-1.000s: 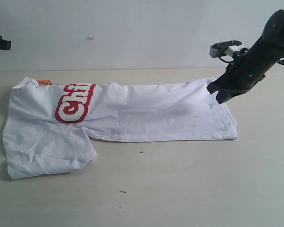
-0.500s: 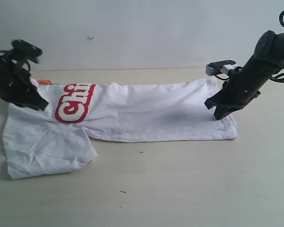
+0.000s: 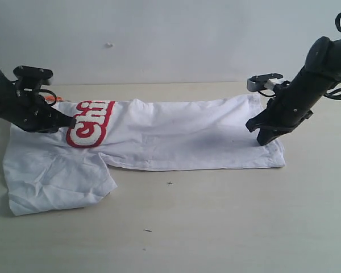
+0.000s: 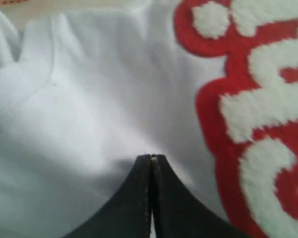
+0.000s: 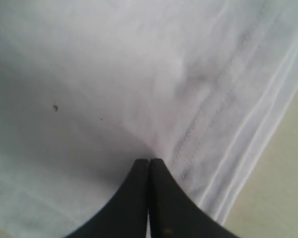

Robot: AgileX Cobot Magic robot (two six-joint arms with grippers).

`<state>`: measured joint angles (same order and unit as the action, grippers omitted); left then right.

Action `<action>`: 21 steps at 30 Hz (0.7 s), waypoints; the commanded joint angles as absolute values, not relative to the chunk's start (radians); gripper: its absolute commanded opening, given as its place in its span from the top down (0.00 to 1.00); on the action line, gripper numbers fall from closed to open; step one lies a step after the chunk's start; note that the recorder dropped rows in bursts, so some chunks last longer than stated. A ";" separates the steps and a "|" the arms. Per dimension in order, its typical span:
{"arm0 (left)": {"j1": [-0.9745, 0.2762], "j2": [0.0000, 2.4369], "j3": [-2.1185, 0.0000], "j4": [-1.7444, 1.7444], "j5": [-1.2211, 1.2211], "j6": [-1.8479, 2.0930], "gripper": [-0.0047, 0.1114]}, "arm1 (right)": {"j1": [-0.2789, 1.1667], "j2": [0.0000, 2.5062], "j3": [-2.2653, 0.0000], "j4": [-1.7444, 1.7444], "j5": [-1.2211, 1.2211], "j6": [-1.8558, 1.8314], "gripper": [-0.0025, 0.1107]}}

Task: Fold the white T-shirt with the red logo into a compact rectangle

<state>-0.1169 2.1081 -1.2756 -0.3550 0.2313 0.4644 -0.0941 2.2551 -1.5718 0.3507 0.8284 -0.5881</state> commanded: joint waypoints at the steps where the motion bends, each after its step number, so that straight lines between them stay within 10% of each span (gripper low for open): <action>1: -0.090 2.157 -1.280 -0.353 0.124 0.395 0.96 | -0.094 2.247 -1.579 0.355 0.832 -0.590 0.98; 21: -0.013 2.148 -1.311 -0.346 0.048 0.337 0.96 | -0.041 2.300 -1.685 0.650 0.610 -0.690 0.98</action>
<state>-0.0100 2.1437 -1.2844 -0.3481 0.0463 0.3439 -0.0654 2.2539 -1.6798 0.6821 0.6642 -0.6893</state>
